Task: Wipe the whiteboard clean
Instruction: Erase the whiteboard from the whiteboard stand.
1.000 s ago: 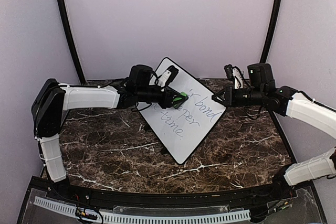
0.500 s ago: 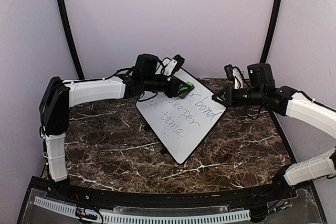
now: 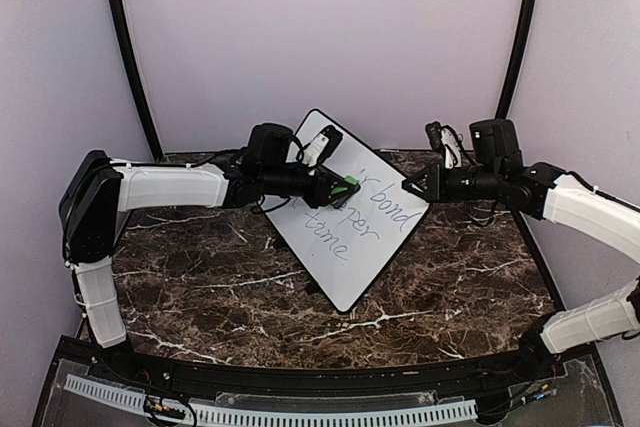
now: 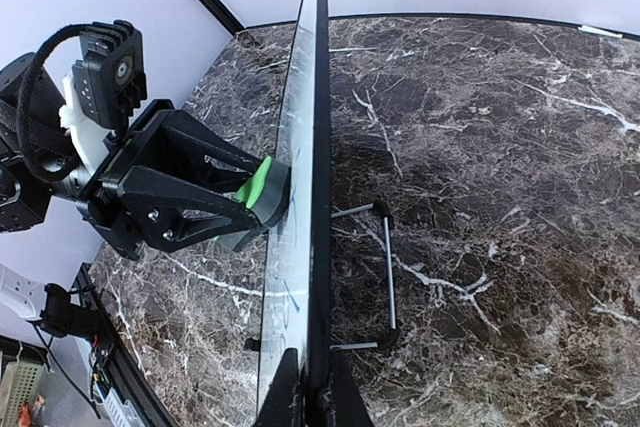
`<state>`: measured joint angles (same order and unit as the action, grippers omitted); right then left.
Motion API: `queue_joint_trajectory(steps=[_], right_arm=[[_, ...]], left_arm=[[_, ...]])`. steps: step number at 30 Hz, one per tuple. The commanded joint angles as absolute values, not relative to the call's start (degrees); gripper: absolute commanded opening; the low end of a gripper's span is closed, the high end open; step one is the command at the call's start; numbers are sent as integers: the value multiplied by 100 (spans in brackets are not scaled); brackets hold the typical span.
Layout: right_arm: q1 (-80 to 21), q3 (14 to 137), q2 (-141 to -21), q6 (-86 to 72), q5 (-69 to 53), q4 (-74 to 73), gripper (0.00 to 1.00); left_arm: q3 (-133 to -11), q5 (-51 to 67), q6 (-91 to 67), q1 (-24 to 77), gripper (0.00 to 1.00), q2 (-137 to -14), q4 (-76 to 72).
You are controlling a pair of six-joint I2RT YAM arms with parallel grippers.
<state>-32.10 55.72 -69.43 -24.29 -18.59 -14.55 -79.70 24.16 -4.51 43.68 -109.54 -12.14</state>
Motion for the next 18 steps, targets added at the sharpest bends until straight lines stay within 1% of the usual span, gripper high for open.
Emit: queue_joint_trajectory(steps=[1, 10, 15, 18], right_arm=[[-3788, 5528, -7208, -1411, -3015, -1454, 0], [-3787, 5459, -7051, -1413, -2925, -1551, 0], [-3788, 5424, -7003, -1402, -2900, -1553, 0], [-3788, 5408, -6994, -1400, -2905, -1526, 0]], left_arm=[[-8032, 2276, -489, 4524, 9, -11359, -484], [-9347, 1965, -361, 4529, 9, -11862, -119], [-9204, 2055, -363, 4526, 8, -11798, -58], [-8597, 2170, -474, 4526, 8, -11609, -248]])
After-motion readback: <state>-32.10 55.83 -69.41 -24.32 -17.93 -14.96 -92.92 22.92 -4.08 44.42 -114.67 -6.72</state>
